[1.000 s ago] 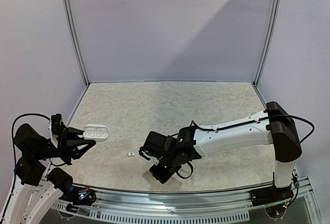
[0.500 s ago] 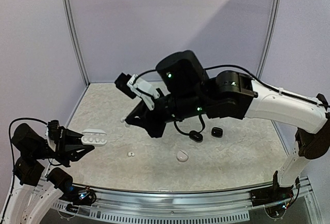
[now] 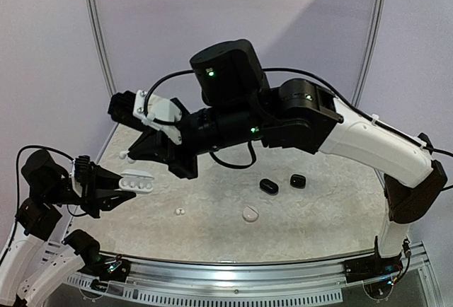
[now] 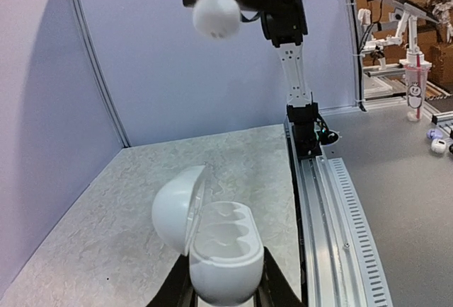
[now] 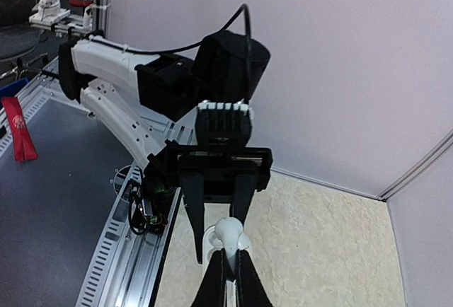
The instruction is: Insert the wireless bluetooth earbuds into the charging case
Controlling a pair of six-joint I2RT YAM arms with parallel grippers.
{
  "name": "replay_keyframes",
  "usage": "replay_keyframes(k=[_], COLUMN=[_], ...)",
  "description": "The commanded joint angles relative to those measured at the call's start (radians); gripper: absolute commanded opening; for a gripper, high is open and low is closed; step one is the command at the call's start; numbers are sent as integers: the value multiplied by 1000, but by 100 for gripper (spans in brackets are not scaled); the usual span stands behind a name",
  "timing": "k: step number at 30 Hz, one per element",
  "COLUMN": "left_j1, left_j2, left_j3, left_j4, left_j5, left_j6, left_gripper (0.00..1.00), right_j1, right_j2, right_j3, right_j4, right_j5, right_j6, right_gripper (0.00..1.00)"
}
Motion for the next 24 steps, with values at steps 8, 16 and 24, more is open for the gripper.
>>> replay_keyframes(k=[8,16,24], left_j1=[-14,-26,-34], left_j2=[23,31,46], left_j3=[2,7,16], left_j4=[-10,-27,-47], left_j5=[8,15,8], left_j6=[122,114,101], left_gripper=[0,0,0], right_j1=[40,42,42], right_j2=[83,124,150], right_j3=[39,45,59], right_j4=[-112,-126,-113], right_j5=[9,60,107], right_j6=[-168,-208,-230], right_gripper=[0,0,0])
